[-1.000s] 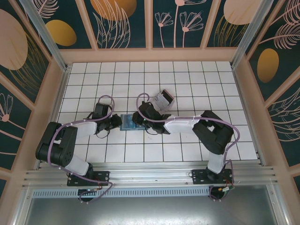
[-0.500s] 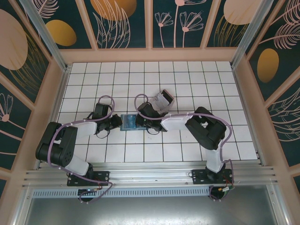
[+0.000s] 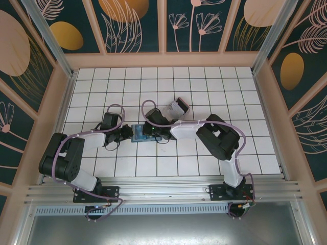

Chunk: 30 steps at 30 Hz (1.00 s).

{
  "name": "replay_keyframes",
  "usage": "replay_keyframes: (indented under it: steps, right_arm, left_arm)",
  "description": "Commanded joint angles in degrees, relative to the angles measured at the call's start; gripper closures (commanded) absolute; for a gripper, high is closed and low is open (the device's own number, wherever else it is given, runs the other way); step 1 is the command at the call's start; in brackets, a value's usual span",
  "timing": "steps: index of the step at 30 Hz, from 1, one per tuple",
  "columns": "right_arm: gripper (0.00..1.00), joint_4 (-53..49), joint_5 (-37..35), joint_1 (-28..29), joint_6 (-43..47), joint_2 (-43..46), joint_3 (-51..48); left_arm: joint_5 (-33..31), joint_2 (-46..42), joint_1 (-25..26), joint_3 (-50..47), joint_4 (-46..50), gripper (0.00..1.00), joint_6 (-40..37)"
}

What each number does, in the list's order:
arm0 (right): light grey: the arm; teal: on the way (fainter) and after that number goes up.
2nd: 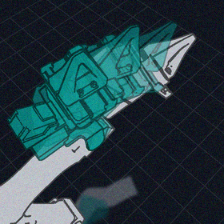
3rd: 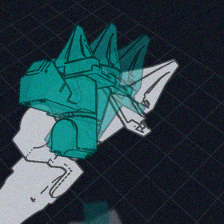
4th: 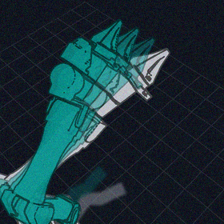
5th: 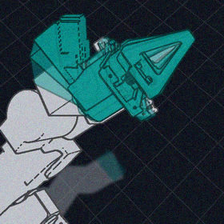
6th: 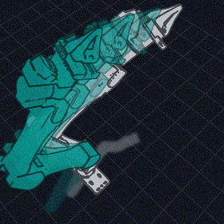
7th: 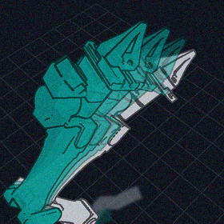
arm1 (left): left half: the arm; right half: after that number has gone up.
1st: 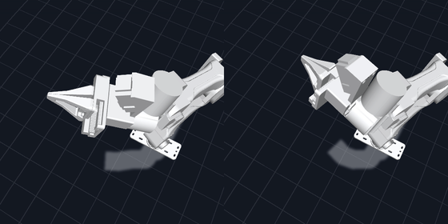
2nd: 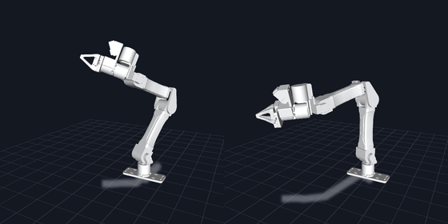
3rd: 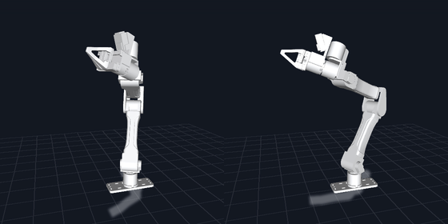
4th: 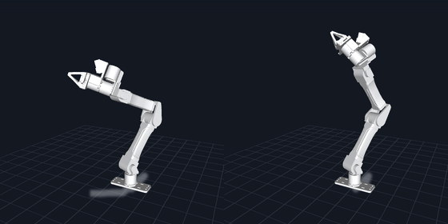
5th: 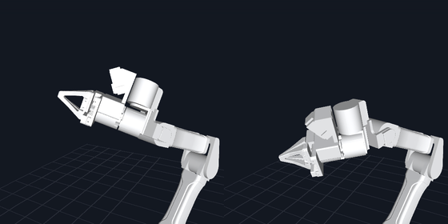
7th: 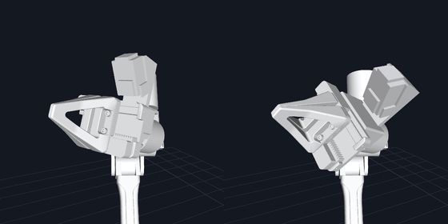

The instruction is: Put the credit cards into the card holder

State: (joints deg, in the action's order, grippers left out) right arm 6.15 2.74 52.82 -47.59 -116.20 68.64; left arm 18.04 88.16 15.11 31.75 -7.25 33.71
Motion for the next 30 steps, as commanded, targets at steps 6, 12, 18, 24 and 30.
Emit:
replay_keyframes:
  steps: [6, 12, 18, 24, 30]
  right_arm:
    - [0.83, 0.9, 1.4, 0.0, 2.4, 6.8, -3.2]
    - [0.70, -8.2, -8.4, -1.7, 4.7, 19.3, -9.1]
    - [0.63, -13.0, -8.7, -6.0, 5.0, 26.0, -15.4]
    - [0.60, -12.8, -7.9, -7.0, 4.9, 24.9, -16.7]
    - [0.59, -10.7, -5.7, -7.1, 5.3, 21.9, -15.9]
  left_arm:
    - [2.7, 1.0, 0.9, -0.9, 4.3, 0.83, -0.3]
    - [2.5, 1.1, 0.8, -0.3, 4.7, 0.83, -0.5]
    - [2.6, 1.8, 0.8, 0.2, 4.9, 0.82, -1.0]
    - [2.6, 2.0, 0.9, 0.4, 5.1, 0.82, -1.0]
    - [2.3, 1.6, 0.8, 0.2, 5.2, 0.82, -0.9]
